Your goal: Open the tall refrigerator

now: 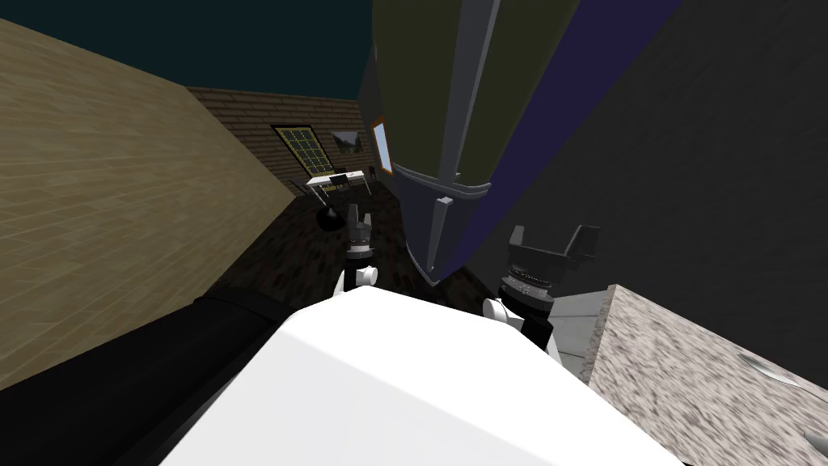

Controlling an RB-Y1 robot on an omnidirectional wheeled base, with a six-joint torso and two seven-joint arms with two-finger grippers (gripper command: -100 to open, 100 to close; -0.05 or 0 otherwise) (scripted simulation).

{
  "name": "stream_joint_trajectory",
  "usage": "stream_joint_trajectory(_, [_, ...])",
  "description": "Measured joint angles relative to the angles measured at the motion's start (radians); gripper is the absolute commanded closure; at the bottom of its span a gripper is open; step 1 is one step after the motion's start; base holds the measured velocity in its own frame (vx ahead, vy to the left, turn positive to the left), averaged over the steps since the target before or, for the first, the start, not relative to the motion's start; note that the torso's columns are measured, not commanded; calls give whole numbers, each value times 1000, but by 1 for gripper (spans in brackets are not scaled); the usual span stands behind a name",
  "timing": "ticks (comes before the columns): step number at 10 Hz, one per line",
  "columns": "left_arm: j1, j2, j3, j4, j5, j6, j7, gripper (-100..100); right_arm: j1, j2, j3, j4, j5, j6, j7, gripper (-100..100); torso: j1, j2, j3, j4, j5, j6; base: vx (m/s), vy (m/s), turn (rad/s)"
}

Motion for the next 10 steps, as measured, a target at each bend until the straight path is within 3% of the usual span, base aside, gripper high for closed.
stream_joint_trajectory(2, [0, 0, 0, 0, 0, 0, 0, 0, 0, 0, 0, 0, 0, 0, 0, 0, 0, 104, -209, 105, 0, 0, 0, 0, 0])
stream_joint_trajectory(9, [0, 0, 0, 0, 0, 0, 0, 0, 0, 0, 0, 0, 0, 0, 0, 0, 0, 618, -1234, 617, 0, 0, 0, 0, 0])
stream_joint_trajectory(10, [0, 0, 0, 0, 0, 0, 0, 0, 0, 0, 0, 0, 0, 0, 0, -100, 0, 691, -1382, 691, 0, 0, 3, 16, 45])
